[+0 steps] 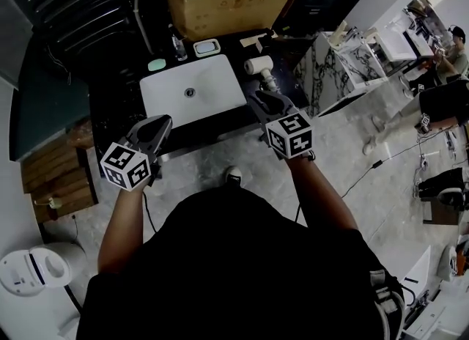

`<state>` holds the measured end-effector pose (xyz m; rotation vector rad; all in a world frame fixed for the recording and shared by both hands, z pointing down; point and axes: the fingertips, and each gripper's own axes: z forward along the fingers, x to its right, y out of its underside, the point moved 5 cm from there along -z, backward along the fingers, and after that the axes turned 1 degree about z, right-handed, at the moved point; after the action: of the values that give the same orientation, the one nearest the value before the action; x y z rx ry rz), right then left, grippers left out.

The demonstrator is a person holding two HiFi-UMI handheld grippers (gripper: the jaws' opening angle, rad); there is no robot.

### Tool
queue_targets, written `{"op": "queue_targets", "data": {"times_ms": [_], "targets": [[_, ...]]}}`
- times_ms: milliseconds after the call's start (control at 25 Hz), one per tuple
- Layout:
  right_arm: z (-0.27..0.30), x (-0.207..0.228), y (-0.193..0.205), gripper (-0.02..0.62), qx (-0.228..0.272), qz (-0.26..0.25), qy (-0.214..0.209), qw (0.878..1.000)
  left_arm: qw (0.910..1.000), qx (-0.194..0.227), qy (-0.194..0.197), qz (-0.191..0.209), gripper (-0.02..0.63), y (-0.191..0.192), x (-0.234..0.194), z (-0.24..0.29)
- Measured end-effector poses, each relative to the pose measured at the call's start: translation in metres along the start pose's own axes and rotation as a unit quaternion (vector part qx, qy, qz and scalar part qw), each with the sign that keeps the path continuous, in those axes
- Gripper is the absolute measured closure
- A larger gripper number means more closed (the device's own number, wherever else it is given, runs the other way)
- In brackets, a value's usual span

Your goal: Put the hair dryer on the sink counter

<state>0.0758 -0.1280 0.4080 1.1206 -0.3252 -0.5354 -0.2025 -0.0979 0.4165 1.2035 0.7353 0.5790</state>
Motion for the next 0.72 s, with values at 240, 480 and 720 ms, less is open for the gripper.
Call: {"op": "queue_targets", "data": {"times_ms": [240, 480, 720], "targets": [[-0.017, -0.014, -0.001, 0.518, 0.008, -0.009, 0.005, 1.0, 1.0, 0.004, 0.0, 0.0, 0.583, 0.002, 0.01, -0.016], [-0.032, -0.024, -0.004, 0.52, 0.018, -0.009, 0.008, 1.0, 1.0, 0.008, -0.001, 0.0, 0.583, 0.004, 0.018, -0.031], [-0.046, -0.035, -0.009, 0.52, 0.031, -0.009, 0.011, 0.999, 0.9999, 0.011, -0.002, 0.003, 0.583, 0.007, 0.025, -0.046]]}}
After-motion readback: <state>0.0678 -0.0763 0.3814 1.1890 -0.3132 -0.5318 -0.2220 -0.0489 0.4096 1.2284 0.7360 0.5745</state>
